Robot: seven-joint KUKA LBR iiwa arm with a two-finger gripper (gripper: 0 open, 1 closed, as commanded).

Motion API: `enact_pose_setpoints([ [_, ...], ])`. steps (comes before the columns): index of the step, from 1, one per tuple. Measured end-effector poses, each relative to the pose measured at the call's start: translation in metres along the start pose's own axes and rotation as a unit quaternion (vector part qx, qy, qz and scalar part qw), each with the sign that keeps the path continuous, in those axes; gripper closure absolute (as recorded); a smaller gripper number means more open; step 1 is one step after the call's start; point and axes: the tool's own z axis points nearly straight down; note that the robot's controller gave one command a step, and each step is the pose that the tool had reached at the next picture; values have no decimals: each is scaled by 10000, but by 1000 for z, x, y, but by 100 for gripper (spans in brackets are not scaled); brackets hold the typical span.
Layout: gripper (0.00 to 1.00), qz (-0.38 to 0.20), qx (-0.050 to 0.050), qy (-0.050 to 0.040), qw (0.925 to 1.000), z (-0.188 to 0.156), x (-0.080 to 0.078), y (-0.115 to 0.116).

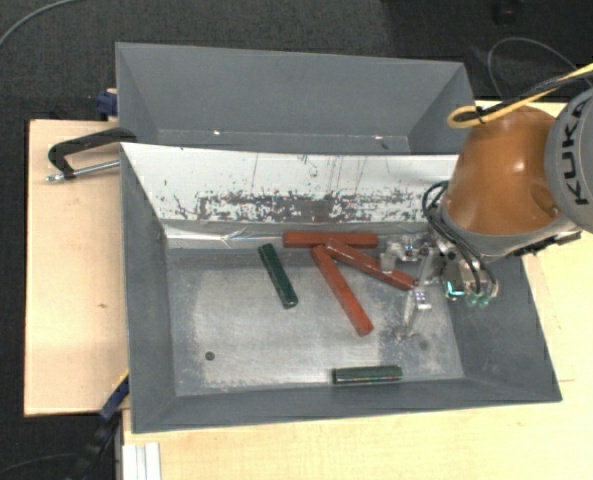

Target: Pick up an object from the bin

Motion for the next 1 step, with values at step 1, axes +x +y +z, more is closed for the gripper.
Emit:
enact_pose_setpoints([
  [1,0,1058,-1,-55,9944,66,-43,-50],
])
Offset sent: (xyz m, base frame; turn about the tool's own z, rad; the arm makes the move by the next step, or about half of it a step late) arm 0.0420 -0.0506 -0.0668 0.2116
